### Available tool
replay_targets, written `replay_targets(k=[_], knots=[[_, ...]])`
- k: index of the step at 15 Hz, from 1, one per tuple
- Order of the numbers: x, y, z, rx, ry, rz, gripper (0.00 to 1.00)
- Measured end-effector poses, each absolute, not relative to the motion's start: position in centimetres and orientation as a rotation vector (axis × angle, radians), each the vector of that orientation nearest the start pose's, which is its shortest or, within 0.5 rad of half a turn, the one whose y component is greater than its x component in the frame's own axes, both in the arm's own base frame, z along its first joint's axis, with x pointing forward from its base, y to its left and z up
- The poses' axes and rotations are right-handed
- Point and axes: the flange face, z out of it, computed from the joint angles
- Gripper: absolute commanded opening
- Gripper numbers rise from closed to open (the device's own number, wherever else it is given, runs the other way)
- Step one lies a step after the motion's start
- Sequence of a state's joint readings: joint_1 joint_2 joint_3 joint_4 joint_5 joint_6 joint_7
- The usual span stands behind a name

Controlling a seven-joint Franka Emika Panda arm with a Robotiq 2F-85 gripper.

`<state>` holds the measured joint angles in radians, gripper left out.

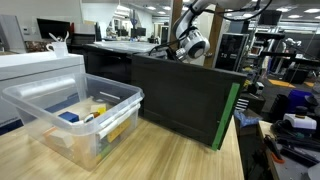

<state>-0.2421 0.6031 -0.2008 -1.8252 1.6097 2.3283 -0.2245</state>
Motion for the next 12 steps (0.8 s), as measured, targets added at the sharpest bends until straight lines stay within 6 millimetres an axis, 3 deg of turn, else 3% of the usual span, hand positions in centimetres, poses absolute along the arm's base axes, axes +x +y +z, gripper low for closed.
replay_targets(k=[1,3,12], knots=[[60.09,-25.54,20.89,-1.666,1.45,-0.348,0.28],[60.24,-25.42,20.42,-1.678,1.437,-0.332,0.33],[60.81,-24.98,21.23,-1.78,1.375,-0.321,0.98]])
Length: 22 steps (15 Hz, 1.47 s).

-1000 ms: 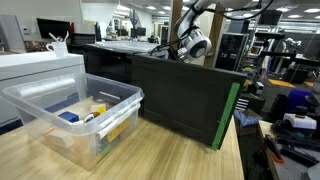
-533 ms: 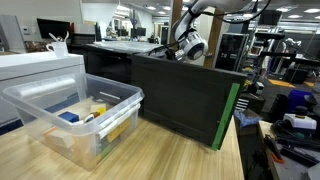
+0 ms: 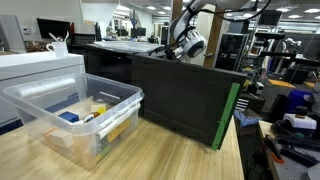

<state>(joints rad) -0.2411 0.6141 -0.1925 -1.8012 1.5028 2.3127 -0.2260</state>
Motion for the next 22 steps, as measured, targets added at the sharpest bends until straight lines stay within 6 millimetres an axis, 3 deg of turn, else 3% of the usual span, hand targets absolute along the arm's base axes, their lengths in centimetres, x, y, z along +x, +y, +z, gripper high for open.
replay_targets(k=[3,6,13,15,17,19,20,22], knots=[[60.2,-25.4,21.9,-1.801,1.372,-0.324,1.0],[58.1,-25.9,21.5,-1.797,1.411,-0.313,1.0],[51.2,-27.1,19.1,-1.787,1.531,-0.242,1.0],[48.9,-28.0,19.3,-1.871,1.509,-0.244,1.0],[47.4,-29.0,20.4,-1.962,1.477,-0.272,1.0],[45.8,-30.0,22.8,-2.087,1.433,-0.333,1.0],[43.4,-30.2,27.6,-2.23,1.345,-0.44,1.0],[42.4,-29.8,29.1,-2.292,1.294,-0.471,1.0]])
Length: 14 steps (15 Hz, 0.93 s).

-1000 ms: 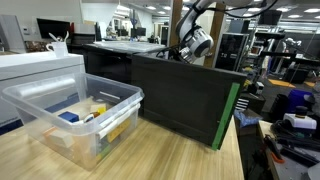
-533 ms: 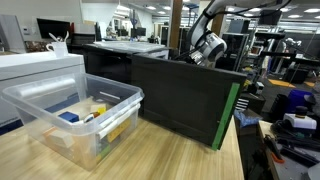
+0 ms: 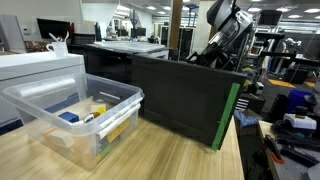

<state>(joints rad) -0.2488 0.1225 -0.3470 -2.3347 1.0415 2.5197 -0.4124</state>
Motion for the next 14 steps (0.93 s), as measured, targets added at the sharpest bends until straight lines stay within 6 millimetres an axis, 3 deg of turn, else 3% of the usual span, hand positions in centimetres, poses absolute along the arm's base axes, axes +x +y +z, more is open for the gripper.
replay_targets(k=[1,3,4,8,11,14], knots=[[41.9,-29.7,30.3,-2.354,1.252,-0.499,1.0],[39.9,-28.4,35.1,-2.492,1.099,-0.631,1.0],[39.5,-27.0,38.4,-2.53,1.001,-0.74,1.0],[39.6,-23.8,44.1,-2.561,0.795,-0.913,1.0],[40.0,-20.3,47.3,-2.587,0.577,-1.01,1.0],[40.5,-17.5,48.5,-2.606,0.406,-1.021,1.0]])
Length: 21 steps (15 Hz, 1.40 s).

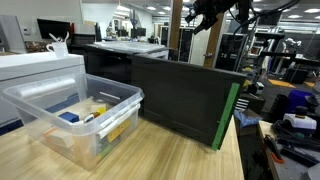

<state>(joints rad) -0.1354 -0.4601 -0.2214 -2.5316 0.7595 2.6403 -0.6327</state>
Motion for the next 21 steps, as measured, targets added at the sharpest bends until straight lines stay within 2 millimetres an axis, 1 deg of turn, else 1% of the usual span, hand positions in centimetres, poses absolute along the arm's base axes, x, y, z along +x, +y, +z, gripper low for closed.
replay_targets(k=[6,11,12,16,21], knots=[[41.8,-13.0,48.7,-2.684,0.111,-0.926,1.0],[42.6,-9.3,48.8,-2.732,-0.102,-0.88,1.0],[42.7,-8.2,48.9,-2.741,-0.164,-0.873,1.0],[42.0,-4.9,48.3,-2.767,-0.352,-0.803,1.0],[40.3,-1.6,46.4,-2.807,-0.599,-0.662,1.0]])
